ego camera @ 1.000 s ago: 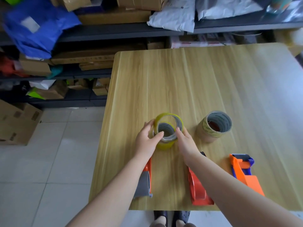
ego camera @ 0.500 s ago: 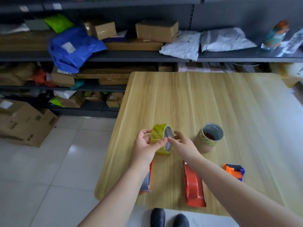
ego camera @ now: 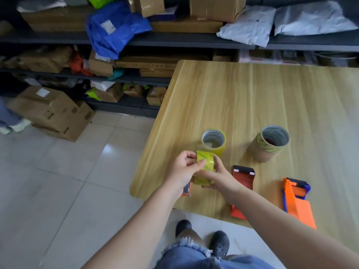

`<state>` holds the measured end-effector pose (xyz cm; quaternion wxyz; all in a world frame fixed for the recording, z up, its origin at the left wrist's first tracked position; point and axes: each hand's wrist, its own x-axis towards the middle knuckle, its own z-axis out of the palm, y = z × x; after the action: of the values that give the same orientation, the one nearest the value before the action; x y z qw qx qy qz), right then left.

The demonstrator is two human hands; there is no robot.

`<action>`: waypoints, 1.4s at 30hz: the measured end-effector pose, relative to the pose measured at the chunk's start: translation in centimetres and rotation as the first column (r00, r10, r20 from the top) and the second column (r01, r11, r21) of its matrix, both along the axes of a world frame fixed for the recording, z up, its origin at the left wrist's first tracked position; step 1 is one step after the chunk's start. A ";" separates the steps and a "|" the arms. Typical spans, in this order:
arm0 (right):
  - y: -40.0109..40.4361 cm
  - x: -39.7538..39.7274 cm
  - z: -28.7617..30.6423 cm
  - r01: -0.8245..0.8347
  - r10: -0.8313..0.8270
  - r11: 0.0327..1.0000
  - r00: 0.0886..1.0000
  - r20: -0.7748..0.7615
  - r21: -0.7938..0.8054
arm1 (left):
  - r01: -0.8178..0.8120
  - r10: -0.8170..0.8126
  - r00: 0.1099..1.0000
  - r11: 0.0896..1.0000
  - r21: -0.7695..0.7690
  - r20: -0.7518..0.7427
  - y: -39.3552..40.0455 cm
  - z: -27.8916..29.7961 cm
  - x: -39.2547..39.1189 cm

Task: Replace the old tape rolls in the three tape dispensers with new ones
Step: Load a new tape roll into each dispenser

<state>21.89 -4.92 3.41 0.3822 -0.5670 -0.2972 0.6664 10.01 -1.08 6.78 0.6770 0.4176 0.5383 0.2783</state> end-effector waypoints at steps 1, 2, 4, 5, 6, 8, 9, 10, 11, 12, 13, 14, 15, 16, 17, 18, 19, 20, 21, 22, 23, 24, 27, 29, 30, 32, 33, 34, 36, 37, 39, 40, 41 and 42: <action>-0.1 -0.1 -0.4 0.017 -0.018 0.999 1.000 -0.019 -0.048 | -0.025 0.025 0.999 0.999 -0.021 0.027 0.2 0.0 -0.6; -0.2 -0.1 -1.0 0.054 -0.059 0.994 0.997 -0.048 -0.095 | -0.053 0.053 0.998 0.999 -0.014 0.039 0.5 -0.3 -1.4; -0.5 -0.1 -2.0 0.162 -0.186 0.966 0.976 -0.109 -0.204 | -0.040 0.051 0.995 0.991 0.127 -0.085 1.4 -1.5 -3.8; -0.5 -0.1 -2.5 0.210 -0.250 0.943 0.959 -0.133 -0.257 | 0.026 0.019 0.977 0.978 0.207 -0.212 1.8 -2.4 -5.2; -0.5 0.0 -2.9 0.244 -0.298 0.922 0.943 -0.148 -0.301 | 0.125 -0.029 0.936 0.960 0.252 -0.351 2.0 -3.3 -6.5; -0.5 -0.1 -3.5 0.273 -0.344 0.889 0.928 -0.143 -0.367 | 0.324 -0.159 0.823 0.920 0.220 -0.545 2.2 -5.2 -8.6; -0.5 -0.2 -3.8 0.278 -0.349 0.880 0.928 -0.128 -0.385 | 0.403 -0.225 0.770 0.897 0.182 -0.597 2.1 -6.2 -9.2; -0.5 -0.4 -4.2 0.274 -0.340 0.881 0.933 -0.115 -0.387 | 0.465 -0.280 0.730 0.872 0.152 -0.624 2.1 -7.1 -9.6; -0.6 -0.5 -4.4 0.262 -0.322 0.885 0.941 -0.101 -0.385 | 0.515 -0.327 0.703 0.847 0.135 -0.631 1.9 -8.0 -9.8; -0.7 -0.7 -4.7 0.243 -0.297 0.893 0.951 -0.089 -0.380 | 0.558 -0.365 0.684 0.820 0.130 -0.632 1.7 -8.7 -9.7; -0.9 -0.8 -5.0 0.227 -0.274 0.899 0.958 -0.077 -0.375 | 0.594 -0.392 0.666 0.793 0.135 -0.634 1.4 -9.4 -9.6; -1.1 -1.0 -5.3 0.217 -0.260 0.903 0.963 -0.071 -0.371 | 0.630 -0.409 0.645 0.763 0.145 -0.646 1.2 -10.2 -9.4; -1.3 -1.1 -5.5 0.212 -0.256 0.903 0.964 -0.072 -0.373 | 0.661 -0.414 0.621 0.733 0.160 -0.666 1.1 -10.7 -9.1; -1.4 -1.2 -5.7 0.211 -0.257 0.902 0.963 -0.077 -0.377 | 0.680 -0.401 0.604 0.709 0.184 -0.689 1.0 -11.2 -9.0; -1.5 -1.4 -5.8 0.213 -0.262 0.899 0.962 -0.082 -0.382 | 0.691 -0.371 0.601 0.686 0.227 -0.708 1.1 -11.6 -8.9; -1.6 -1.5 -6.1 0.211 -0.262 0.898 0.961 -0.085 -0.386 | 0.700 -0.340 0.603 0.660 0.274 -0.722 1.3 -11.9 -8.8; -1.6 -1.5 -6.2 0.210 -0.261 0.898 0.962 -0.084 -0.386 | 0.711 -0.311 0.605 0.626 0.321 -0.733 1.5 -12.2 -8.7; -1.6 -1.6 -6.3 0.208 -0.257 0.900 0.963 -0.078 -0.384 | 0.727 -0.291 0.599 0.587 0.355 -0.746 1.7 -12.5 -8.6; -1.6 -1.6 -6.4 0.205 -0.250 0.903 0.966 -0.072 -0.379 | 0.749 -0.283 0.584 0.550 0.371 -0.761 2.0 -12.7 -8.5; -1.5 -1.6 -6.6 0.202 -0.244 0.906 0.967 -0.068 -0.373 | 0.771 -0.287 0.563 0.521 0.367 -0.775 2.1 -12.8 -8.4; -1.4 -1.6 -6.7 0.200 -0.241 0.907 0.968 -0.070 -0.370 | 0.789 -0.296 0.543 0.501 0.356 -0.786 2.3 -13.0 -8.3; -1.4 -1.5 -6.8 0.199 -0.242 0.908 0.967 -0.075 -0.369 | 0.802 -0.302 0.529 0.484 0.350 -0.794 2.4 -13.1 -8.2; -1.1 -1.3 -6.9 0.200 -0.259 0.909 0.958 -0.121 -0.365 | 0.800 -0.251 0.550 0.433 0.416 -0.796 2.6 -13.5 -8.1; -1.1 -1.2 -6.9 0.198 -0.261 0.913 0.956 -0.136 -0.358 | 0.770 -0.175 0.591 0.413 0.486 -0.787 2.8 -13.8 -8.1; -1.1 -1.2 -7.0 0.201 -0.267 0.913 0.952 -0.147 -0.354 | 0.762 -0.141 0.600 0.402 0.508 -0.788 2.9 -13.8 -8.1; -1.0 -1.1 -7.0 0.191 -0.267 0.920 0.944 -0.193 -0.342 | 0.778 -0.121 0.583 0.371 0.508 -0.804 3.4 -13.6 -7.9; -1.0 -1.0 -7.0 0.180 -0.259 0.926 0.942 -0.214 -0.332 | 0.780 -0.153 0.585 0.376 0.501 -0.797 3.8 -13.3 -7.7; -0.9 -0.9 -7.0 0.171 -0.251 0.931 0.941 -0.227 -0.321 | 0.772 -0.213 0.600 0.408 0.488 -0.771 4.2 -12.9 -7.6; -0.9 -0.6 -7.0 0.169 -0.249 0.936 0.938 -0.242 -0.309 | 0.740 -0.342 0.638 0.519 0.427 -0.690 5.1 -11.8 -7.3; -0.8 -0.3 -7.0 0.171 -0.252 0.936 0.935 -0.247 -0.308 | 0.722 -0.379 0.655 0.567 0.396 -0.653 5.6 -11.3 -7.1; -0.9 0.1 -7.0 0.169 -0.255 0.937 0.929 -0.270 -0.305 | 0.716 -0.427 0.654 0.614 0.331 -0.624 6.4 -10.5 -6.9; -1.0 0.2 -7.0 0.159 -0.247 0.940 0.927 -0.282 -0.302 | 0.721 -0.444 0.644 0.624 0.301 -0.623 6.7 -10.3 -6.9; -1.0 0.2 -6.9 0.146 -0.236 0.943 0.928 -0.289 -0.300 | 0.713 -0.452 0.647 0.643 0.279 -0.614 6.7 -10.1 -6.9; -1.1 0.1 -7.0 0.134 -0.223 0.945 0.930 -0.293 -0.297 | 0.687 -0.445 0.670 0.675 0.269 -0.594 6.5 -9.9 -6.9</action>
<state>22.03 -6.06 -3.57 0.4036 -0.5223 -0.0832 0.7466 3.11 5.42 -3.16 0.4503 0.7747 0.4405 0.0546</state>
